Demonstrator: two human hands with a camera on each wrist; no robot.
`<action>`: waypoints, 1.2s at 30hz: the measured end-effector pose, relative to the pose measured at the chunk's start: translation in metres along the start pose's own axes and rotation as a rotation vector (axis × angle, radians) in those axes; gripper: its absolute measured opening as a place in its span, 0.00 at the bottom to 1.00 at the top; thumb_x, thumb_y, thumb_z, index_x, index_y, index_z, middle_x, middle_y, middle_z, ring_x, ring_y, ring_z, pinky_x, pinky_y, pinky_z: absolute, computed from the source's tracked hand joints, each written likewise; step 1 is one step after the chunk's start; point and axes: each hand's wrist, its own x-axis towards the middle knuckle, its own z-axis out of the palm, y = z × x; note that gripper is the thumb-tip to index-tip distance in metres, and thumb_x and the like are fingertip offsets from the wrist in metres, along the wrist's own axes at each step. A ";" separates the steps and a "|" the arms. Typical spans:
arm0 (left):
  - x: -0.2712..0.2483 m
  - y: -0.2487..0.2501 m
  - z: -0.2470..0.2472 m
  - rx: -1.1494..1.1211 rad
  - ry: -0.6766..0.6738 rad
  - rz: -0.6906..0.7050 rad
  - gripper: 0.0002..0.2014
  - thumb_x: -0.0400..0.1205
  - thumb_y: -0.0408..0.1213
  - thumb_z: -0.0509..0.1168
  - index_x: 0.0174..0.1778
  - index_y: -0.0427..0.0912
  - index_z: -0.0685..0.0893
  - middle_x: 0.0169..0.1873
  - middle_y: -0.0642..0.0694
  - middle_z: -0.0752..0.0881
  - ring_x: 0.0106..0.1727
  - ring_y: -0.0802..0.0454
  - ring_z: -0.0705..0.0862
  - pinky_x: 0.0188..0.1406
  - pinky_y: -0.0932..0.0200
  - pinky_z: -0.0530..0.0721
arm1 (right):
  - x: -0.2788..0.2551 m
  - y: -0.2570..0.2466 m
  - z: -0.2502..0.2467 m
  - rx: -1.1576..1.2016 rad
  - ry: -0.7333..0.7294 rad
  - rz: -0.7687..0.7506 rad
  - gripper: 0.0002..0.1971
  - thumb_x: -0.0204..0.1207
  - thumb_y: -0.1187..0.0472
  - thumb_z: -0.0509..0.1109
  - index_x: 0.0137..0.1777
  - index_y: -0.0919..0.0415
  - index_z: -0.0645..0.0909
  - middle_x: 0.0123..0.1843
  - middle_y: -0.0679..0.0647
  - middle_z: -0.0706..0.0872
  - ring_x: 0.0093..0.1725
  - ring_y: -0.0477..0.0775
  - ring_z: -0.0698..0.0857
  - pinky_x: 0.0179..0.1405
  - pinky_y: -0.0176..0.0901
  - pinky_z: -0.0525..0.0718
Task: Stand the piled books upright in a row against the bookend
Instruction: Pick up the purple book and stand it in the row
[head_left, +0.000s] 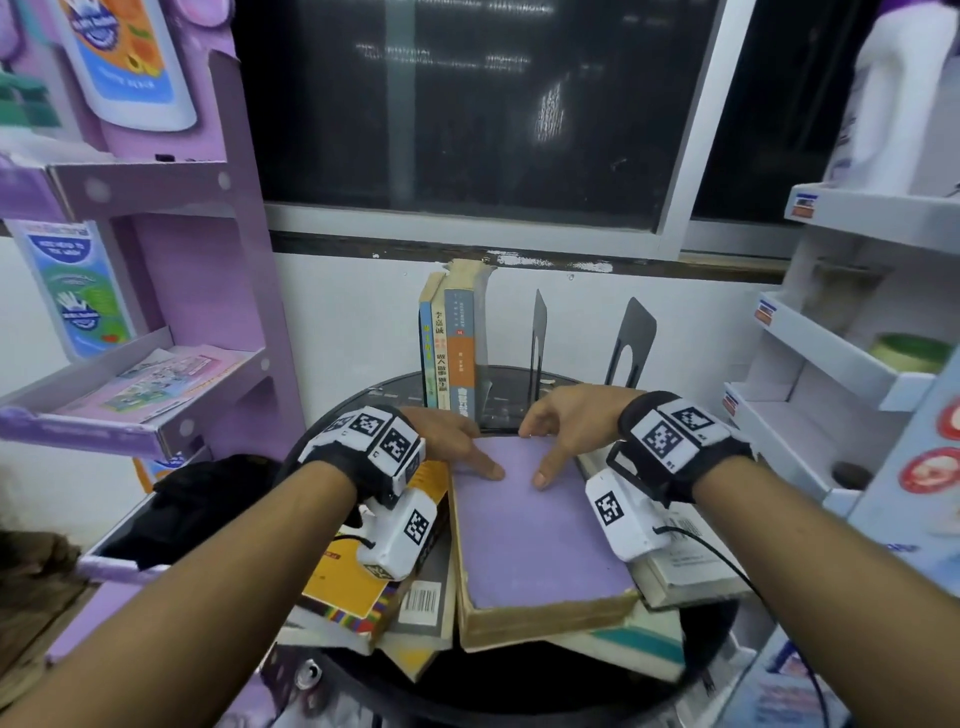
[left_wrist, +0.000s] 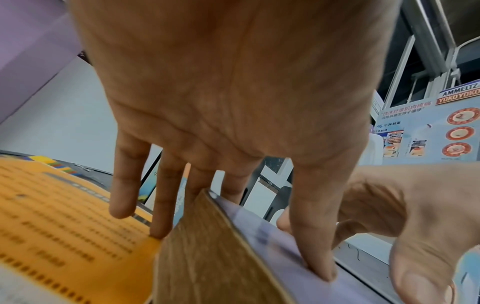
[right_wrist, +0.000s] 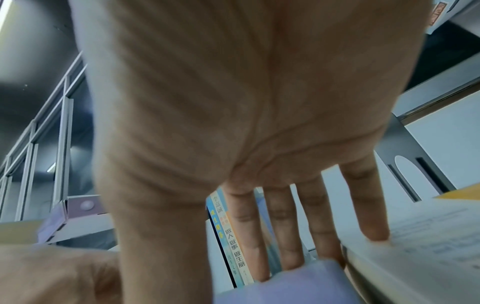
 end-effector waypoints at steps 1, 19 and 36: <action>0.001 -0.001 0.001 0.001 0.002 0.002 0.35 0.73 0.60 0.71 0.72 0.44 0.74 0.71 0.46 0.76 0.70 0.48 0.74 0.73 0.52 0.70 | 0.000 0.000 0.002 -0.003 0.007 0.000 0.37 0.64 0.49 0.83 0.73 0.54 0.75 0.70 0.49 0.80 0.68 0.50 0.79 0.67 0.39 0.75; 0.002 -0.017 0.005 -0.373 -0.010 0.046 0.27 0.71 0.42 0.78 0.65 0.43 0.77 0.62 0.42 0.82 0.64 0.43 0.81 0.65 0.42 0.81 | 0.010 0.000 0.010 0.014 0.074 -0.038 0.35 0.56 0.48 0.87 0.64 0.52 0.80 0.59 0.46 0.84 0.58 0.49 0.82 0.60 0.43 0.81; -0.026 -0.005 -0.017 -0.653 0.078 0.282 0.21 0.60 0.34 0.77 0.49 0.41 0.83 0.49 0.36 0.87 0.49 0.39 0.87 0.56 0.41 0.84 | -0.011 -0.002 -0.011 0.258 0.070 -0.089 0.35 0.55 0.55 0.88 0.58 0.50 0.71 0.54 0.50 0.82 0.44 0.51 0.84 0.44 0.50 0.88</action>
